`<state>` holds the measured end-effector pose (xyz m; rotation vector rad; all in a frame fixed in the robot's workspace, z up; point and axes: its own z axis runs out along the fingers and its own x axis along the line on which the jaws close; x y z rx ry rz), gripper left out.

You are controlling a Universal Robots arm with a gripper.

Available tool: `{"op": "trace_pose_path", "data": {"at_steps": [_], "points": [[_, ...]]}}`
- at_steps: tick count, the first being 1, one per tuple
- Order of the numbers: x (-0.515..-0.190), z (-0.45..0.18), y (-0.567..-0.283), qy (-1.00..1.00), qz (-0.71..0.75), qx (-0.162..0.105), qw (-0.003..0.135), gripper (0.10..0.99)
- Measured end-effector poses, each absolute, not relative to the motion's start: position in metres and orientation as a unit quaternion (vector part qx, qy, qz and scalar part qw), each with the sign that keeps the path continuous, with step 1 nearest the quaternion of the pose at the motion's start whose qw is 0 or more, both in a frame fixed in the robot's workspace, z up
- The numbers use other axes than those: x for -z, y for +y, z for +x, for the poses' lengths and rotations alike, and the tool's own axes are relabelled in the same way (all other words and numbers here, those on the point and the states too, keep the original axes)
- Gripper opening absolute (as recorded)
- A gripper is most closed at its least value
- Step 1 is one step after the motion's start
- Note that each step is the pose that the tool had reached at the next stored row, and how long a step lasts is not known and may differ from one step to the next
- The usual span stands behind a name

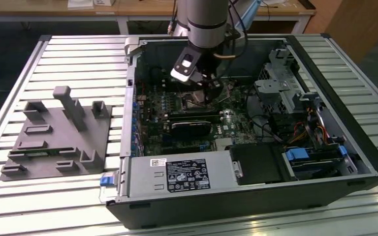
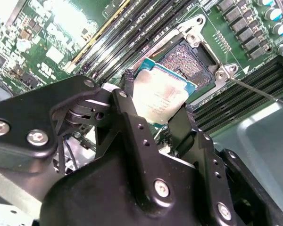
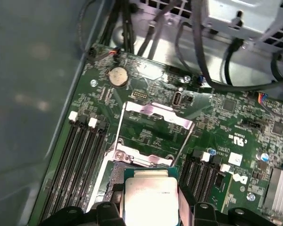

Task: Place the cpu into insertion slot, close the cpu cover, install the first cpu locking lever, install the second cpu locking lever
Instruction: 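Place the cpu into insertion slot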

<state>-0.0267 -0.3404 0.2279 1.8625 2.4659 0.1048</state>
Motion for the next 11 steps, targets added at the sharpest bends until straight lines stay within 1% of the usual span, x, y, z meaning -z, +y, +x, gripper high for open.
{"op": "trace_pose_path", "data": {"at_steps": [11], "points": [[-0.2264,-0.0275,-0.3403,0.747,0.664,-0.031,0.028,0.541]]}}
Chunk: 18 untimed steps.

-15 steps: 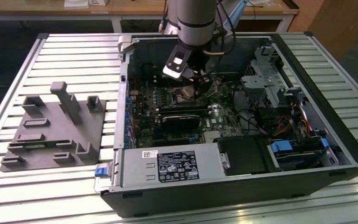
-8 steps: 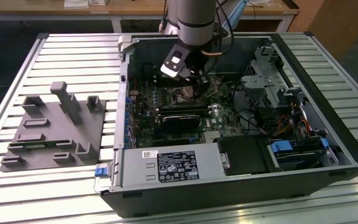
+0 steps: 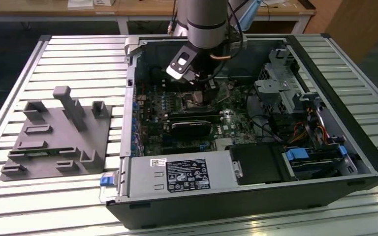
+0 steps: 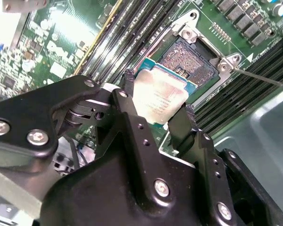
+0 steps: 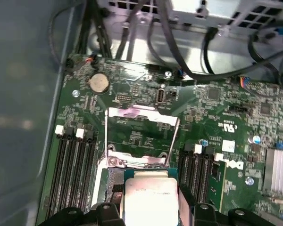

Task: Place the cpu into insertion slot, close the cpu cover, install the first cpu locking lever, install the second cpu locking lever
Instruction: 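Place the cpu into insertion slot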

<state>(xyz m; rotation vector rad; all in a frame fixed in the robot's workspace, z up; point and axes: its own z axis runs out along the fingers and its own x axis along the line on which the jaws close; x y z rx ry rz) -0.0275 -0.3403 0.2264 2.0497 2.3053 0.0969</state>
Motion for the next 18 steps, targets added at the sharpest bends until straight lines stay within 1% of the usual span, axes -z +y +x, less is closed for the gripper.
{"op": "trace_pose_path", "data": {"at_steps": [18], "points": [[-0.217,-0.039,-0.334,0.721,0.691,-0.030,0.029,0.541]]}}
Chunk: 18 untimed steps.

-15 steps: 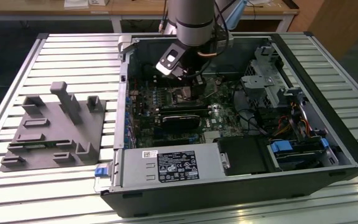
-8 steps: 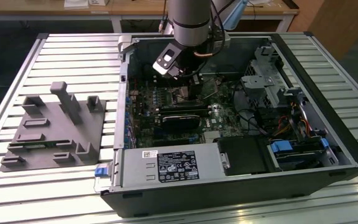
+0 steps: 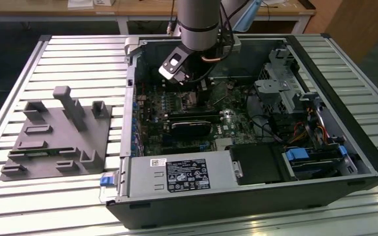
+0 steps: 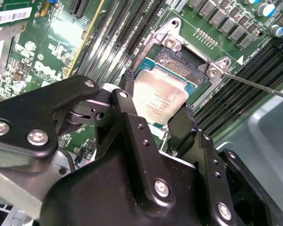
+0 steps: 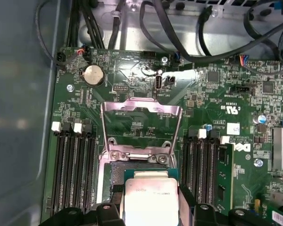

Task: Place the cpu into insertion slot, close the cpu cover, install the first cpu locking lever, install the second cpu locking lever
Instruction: 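Place the cpu into insertion slot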

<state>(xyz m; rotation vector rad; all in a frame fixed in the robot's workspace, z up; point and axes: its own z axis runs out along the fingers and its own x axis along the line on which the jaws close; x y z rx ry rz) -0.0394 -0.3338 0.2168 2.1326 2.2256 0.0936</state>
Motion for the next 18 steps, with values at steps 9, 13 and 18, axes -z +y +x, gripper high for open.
{"op": "trace_pose_path", "data": {"at_steps": [9,13,18], "points": [[-0.210,-0.039,-0.331,0.705,0.708,-0.030,0.030,0.541],[-0.207,-0.039,-0.328,0.703,0.710,-0.030,0.030,0.541],[-0.203,-0.039,-0.328,0.703,0.710,-0.030,0.030,0.541]]}}
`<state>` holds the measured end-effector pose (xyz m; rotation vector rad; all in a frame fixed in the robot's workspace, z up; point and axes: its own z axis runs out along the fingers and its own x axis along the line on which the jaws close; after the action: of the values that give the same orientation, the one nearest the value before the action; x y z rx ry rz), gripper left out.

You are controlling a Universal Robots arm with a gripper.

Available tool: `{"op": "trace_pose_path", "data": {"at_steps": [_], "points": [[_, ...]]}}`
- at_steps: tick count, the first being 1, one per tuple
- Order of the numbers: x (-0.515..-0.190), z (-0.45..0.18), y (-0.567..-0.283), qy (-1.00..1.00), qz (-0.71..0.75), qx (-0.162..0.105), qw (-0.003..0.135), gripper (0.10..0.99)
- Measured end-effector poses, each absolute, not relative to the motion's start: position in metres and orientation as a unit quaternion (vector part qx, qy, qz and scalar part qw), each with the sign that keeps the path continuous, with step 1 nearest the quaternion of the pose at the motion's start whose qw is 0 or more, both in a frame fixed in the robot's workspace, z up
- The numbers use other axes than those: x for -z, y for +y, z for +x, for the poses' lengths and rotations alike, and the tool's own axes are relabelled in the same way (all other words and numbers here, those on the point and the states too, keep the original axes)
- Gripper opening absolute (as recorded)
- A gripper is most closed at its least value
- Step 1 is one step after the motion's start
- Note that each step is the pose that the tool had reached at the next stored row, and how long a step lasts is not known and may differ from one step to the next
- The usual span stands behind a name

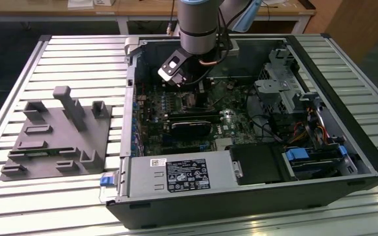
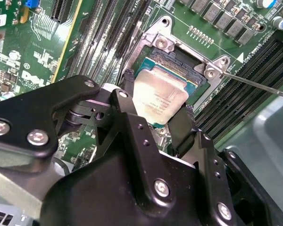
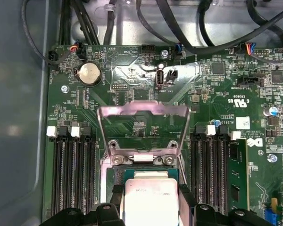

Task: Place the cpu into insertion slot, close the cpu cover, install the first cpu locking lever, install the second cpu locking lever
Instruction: 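Place the cpu into insertion slot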

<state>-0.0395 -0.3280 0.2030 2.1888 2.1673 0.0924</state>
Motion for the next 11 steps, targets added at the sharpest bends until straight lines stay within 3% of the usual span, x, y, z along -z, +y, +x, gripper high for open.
{"op": "trace_pose_path", "data": {"at_steps": [11], "points": [[-0.1980,-0.0421,-0.3233,0.703,0.710,-0.031,0.031,0.541]]}}
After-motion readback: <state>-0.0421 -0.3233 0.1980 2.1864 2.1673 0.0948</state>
